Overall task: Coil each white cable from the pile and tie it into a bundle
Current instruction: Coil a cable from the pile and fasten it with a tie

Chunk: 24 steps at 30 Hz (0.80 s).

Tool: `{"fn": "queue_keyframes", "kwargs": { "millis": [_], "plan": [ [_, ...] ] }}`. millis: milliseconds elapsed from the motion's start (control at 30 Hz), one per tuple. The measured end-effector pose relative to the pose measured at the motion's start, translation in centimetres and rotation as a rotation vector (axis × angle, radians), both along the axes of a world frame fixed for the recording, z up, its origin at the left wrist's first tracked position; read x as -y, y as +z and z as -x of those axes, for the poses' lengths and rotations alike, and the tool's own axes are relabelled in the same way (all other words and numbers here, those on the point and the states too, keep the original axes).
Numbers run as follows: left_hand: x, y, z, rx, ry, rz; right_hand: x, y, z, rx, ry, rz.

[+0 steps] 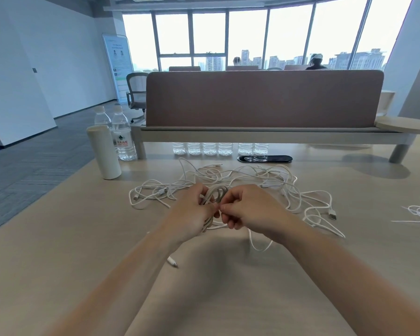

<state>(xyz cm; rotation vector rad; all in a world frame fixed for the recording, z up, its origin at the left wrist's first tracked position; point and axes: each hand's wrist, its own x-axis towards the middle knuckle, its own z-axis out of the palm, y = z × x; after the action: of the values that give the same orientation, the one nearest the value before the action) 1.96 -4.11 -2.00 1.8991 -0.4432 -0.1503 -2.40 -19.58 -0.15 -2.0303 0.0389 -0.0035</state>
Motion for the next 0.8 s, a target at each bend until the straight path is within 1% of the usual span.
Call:
{"fn": "queue_keyframes", "kwargs": {
  "millis": [67, 167, 300, 467, 567, 700, 800],
  "plan": [
    [0.0, 0.2, 0.2, -0.042, -0.017, 0.021, 0.0, 0.1, -0.1, -0.026, -0.022, 0.037],
    [0.1, 0.5, 0.5, -0.145, -0.054, 0.084, -0.2, 0.3, -0.2, -0.040, -0.043, 0.152],
    [0.0, 0.8, 0.5, -0.232, -0.089, 0.145, -0.2, 0.7, -0.2, -0.021, -0.063, 0.123],
    [0.0, 1.2, 0.7, -0.209, -0.065, 0.106, -0.1, 0.7, -0.1, -0.011, -0.067, 0.075],
    [0.0, 1.2, 0.4, -0.211, -0.085, 0.083, -0.1, 0.6, -0.1, 0.008, -0.093, 0.061],
    [0.2, 0.9, 0.0, -0.294, -0.009, 0.164, -0.1, 0.3, -0.3, 0.056, -0.117, 0.041],
    [0.5, 0.7, -0.1, -0.244, 0.031, 0.155, -0.2, 0.1, -0.3, 0.071, -0.097, 0.028]
  ]
}}
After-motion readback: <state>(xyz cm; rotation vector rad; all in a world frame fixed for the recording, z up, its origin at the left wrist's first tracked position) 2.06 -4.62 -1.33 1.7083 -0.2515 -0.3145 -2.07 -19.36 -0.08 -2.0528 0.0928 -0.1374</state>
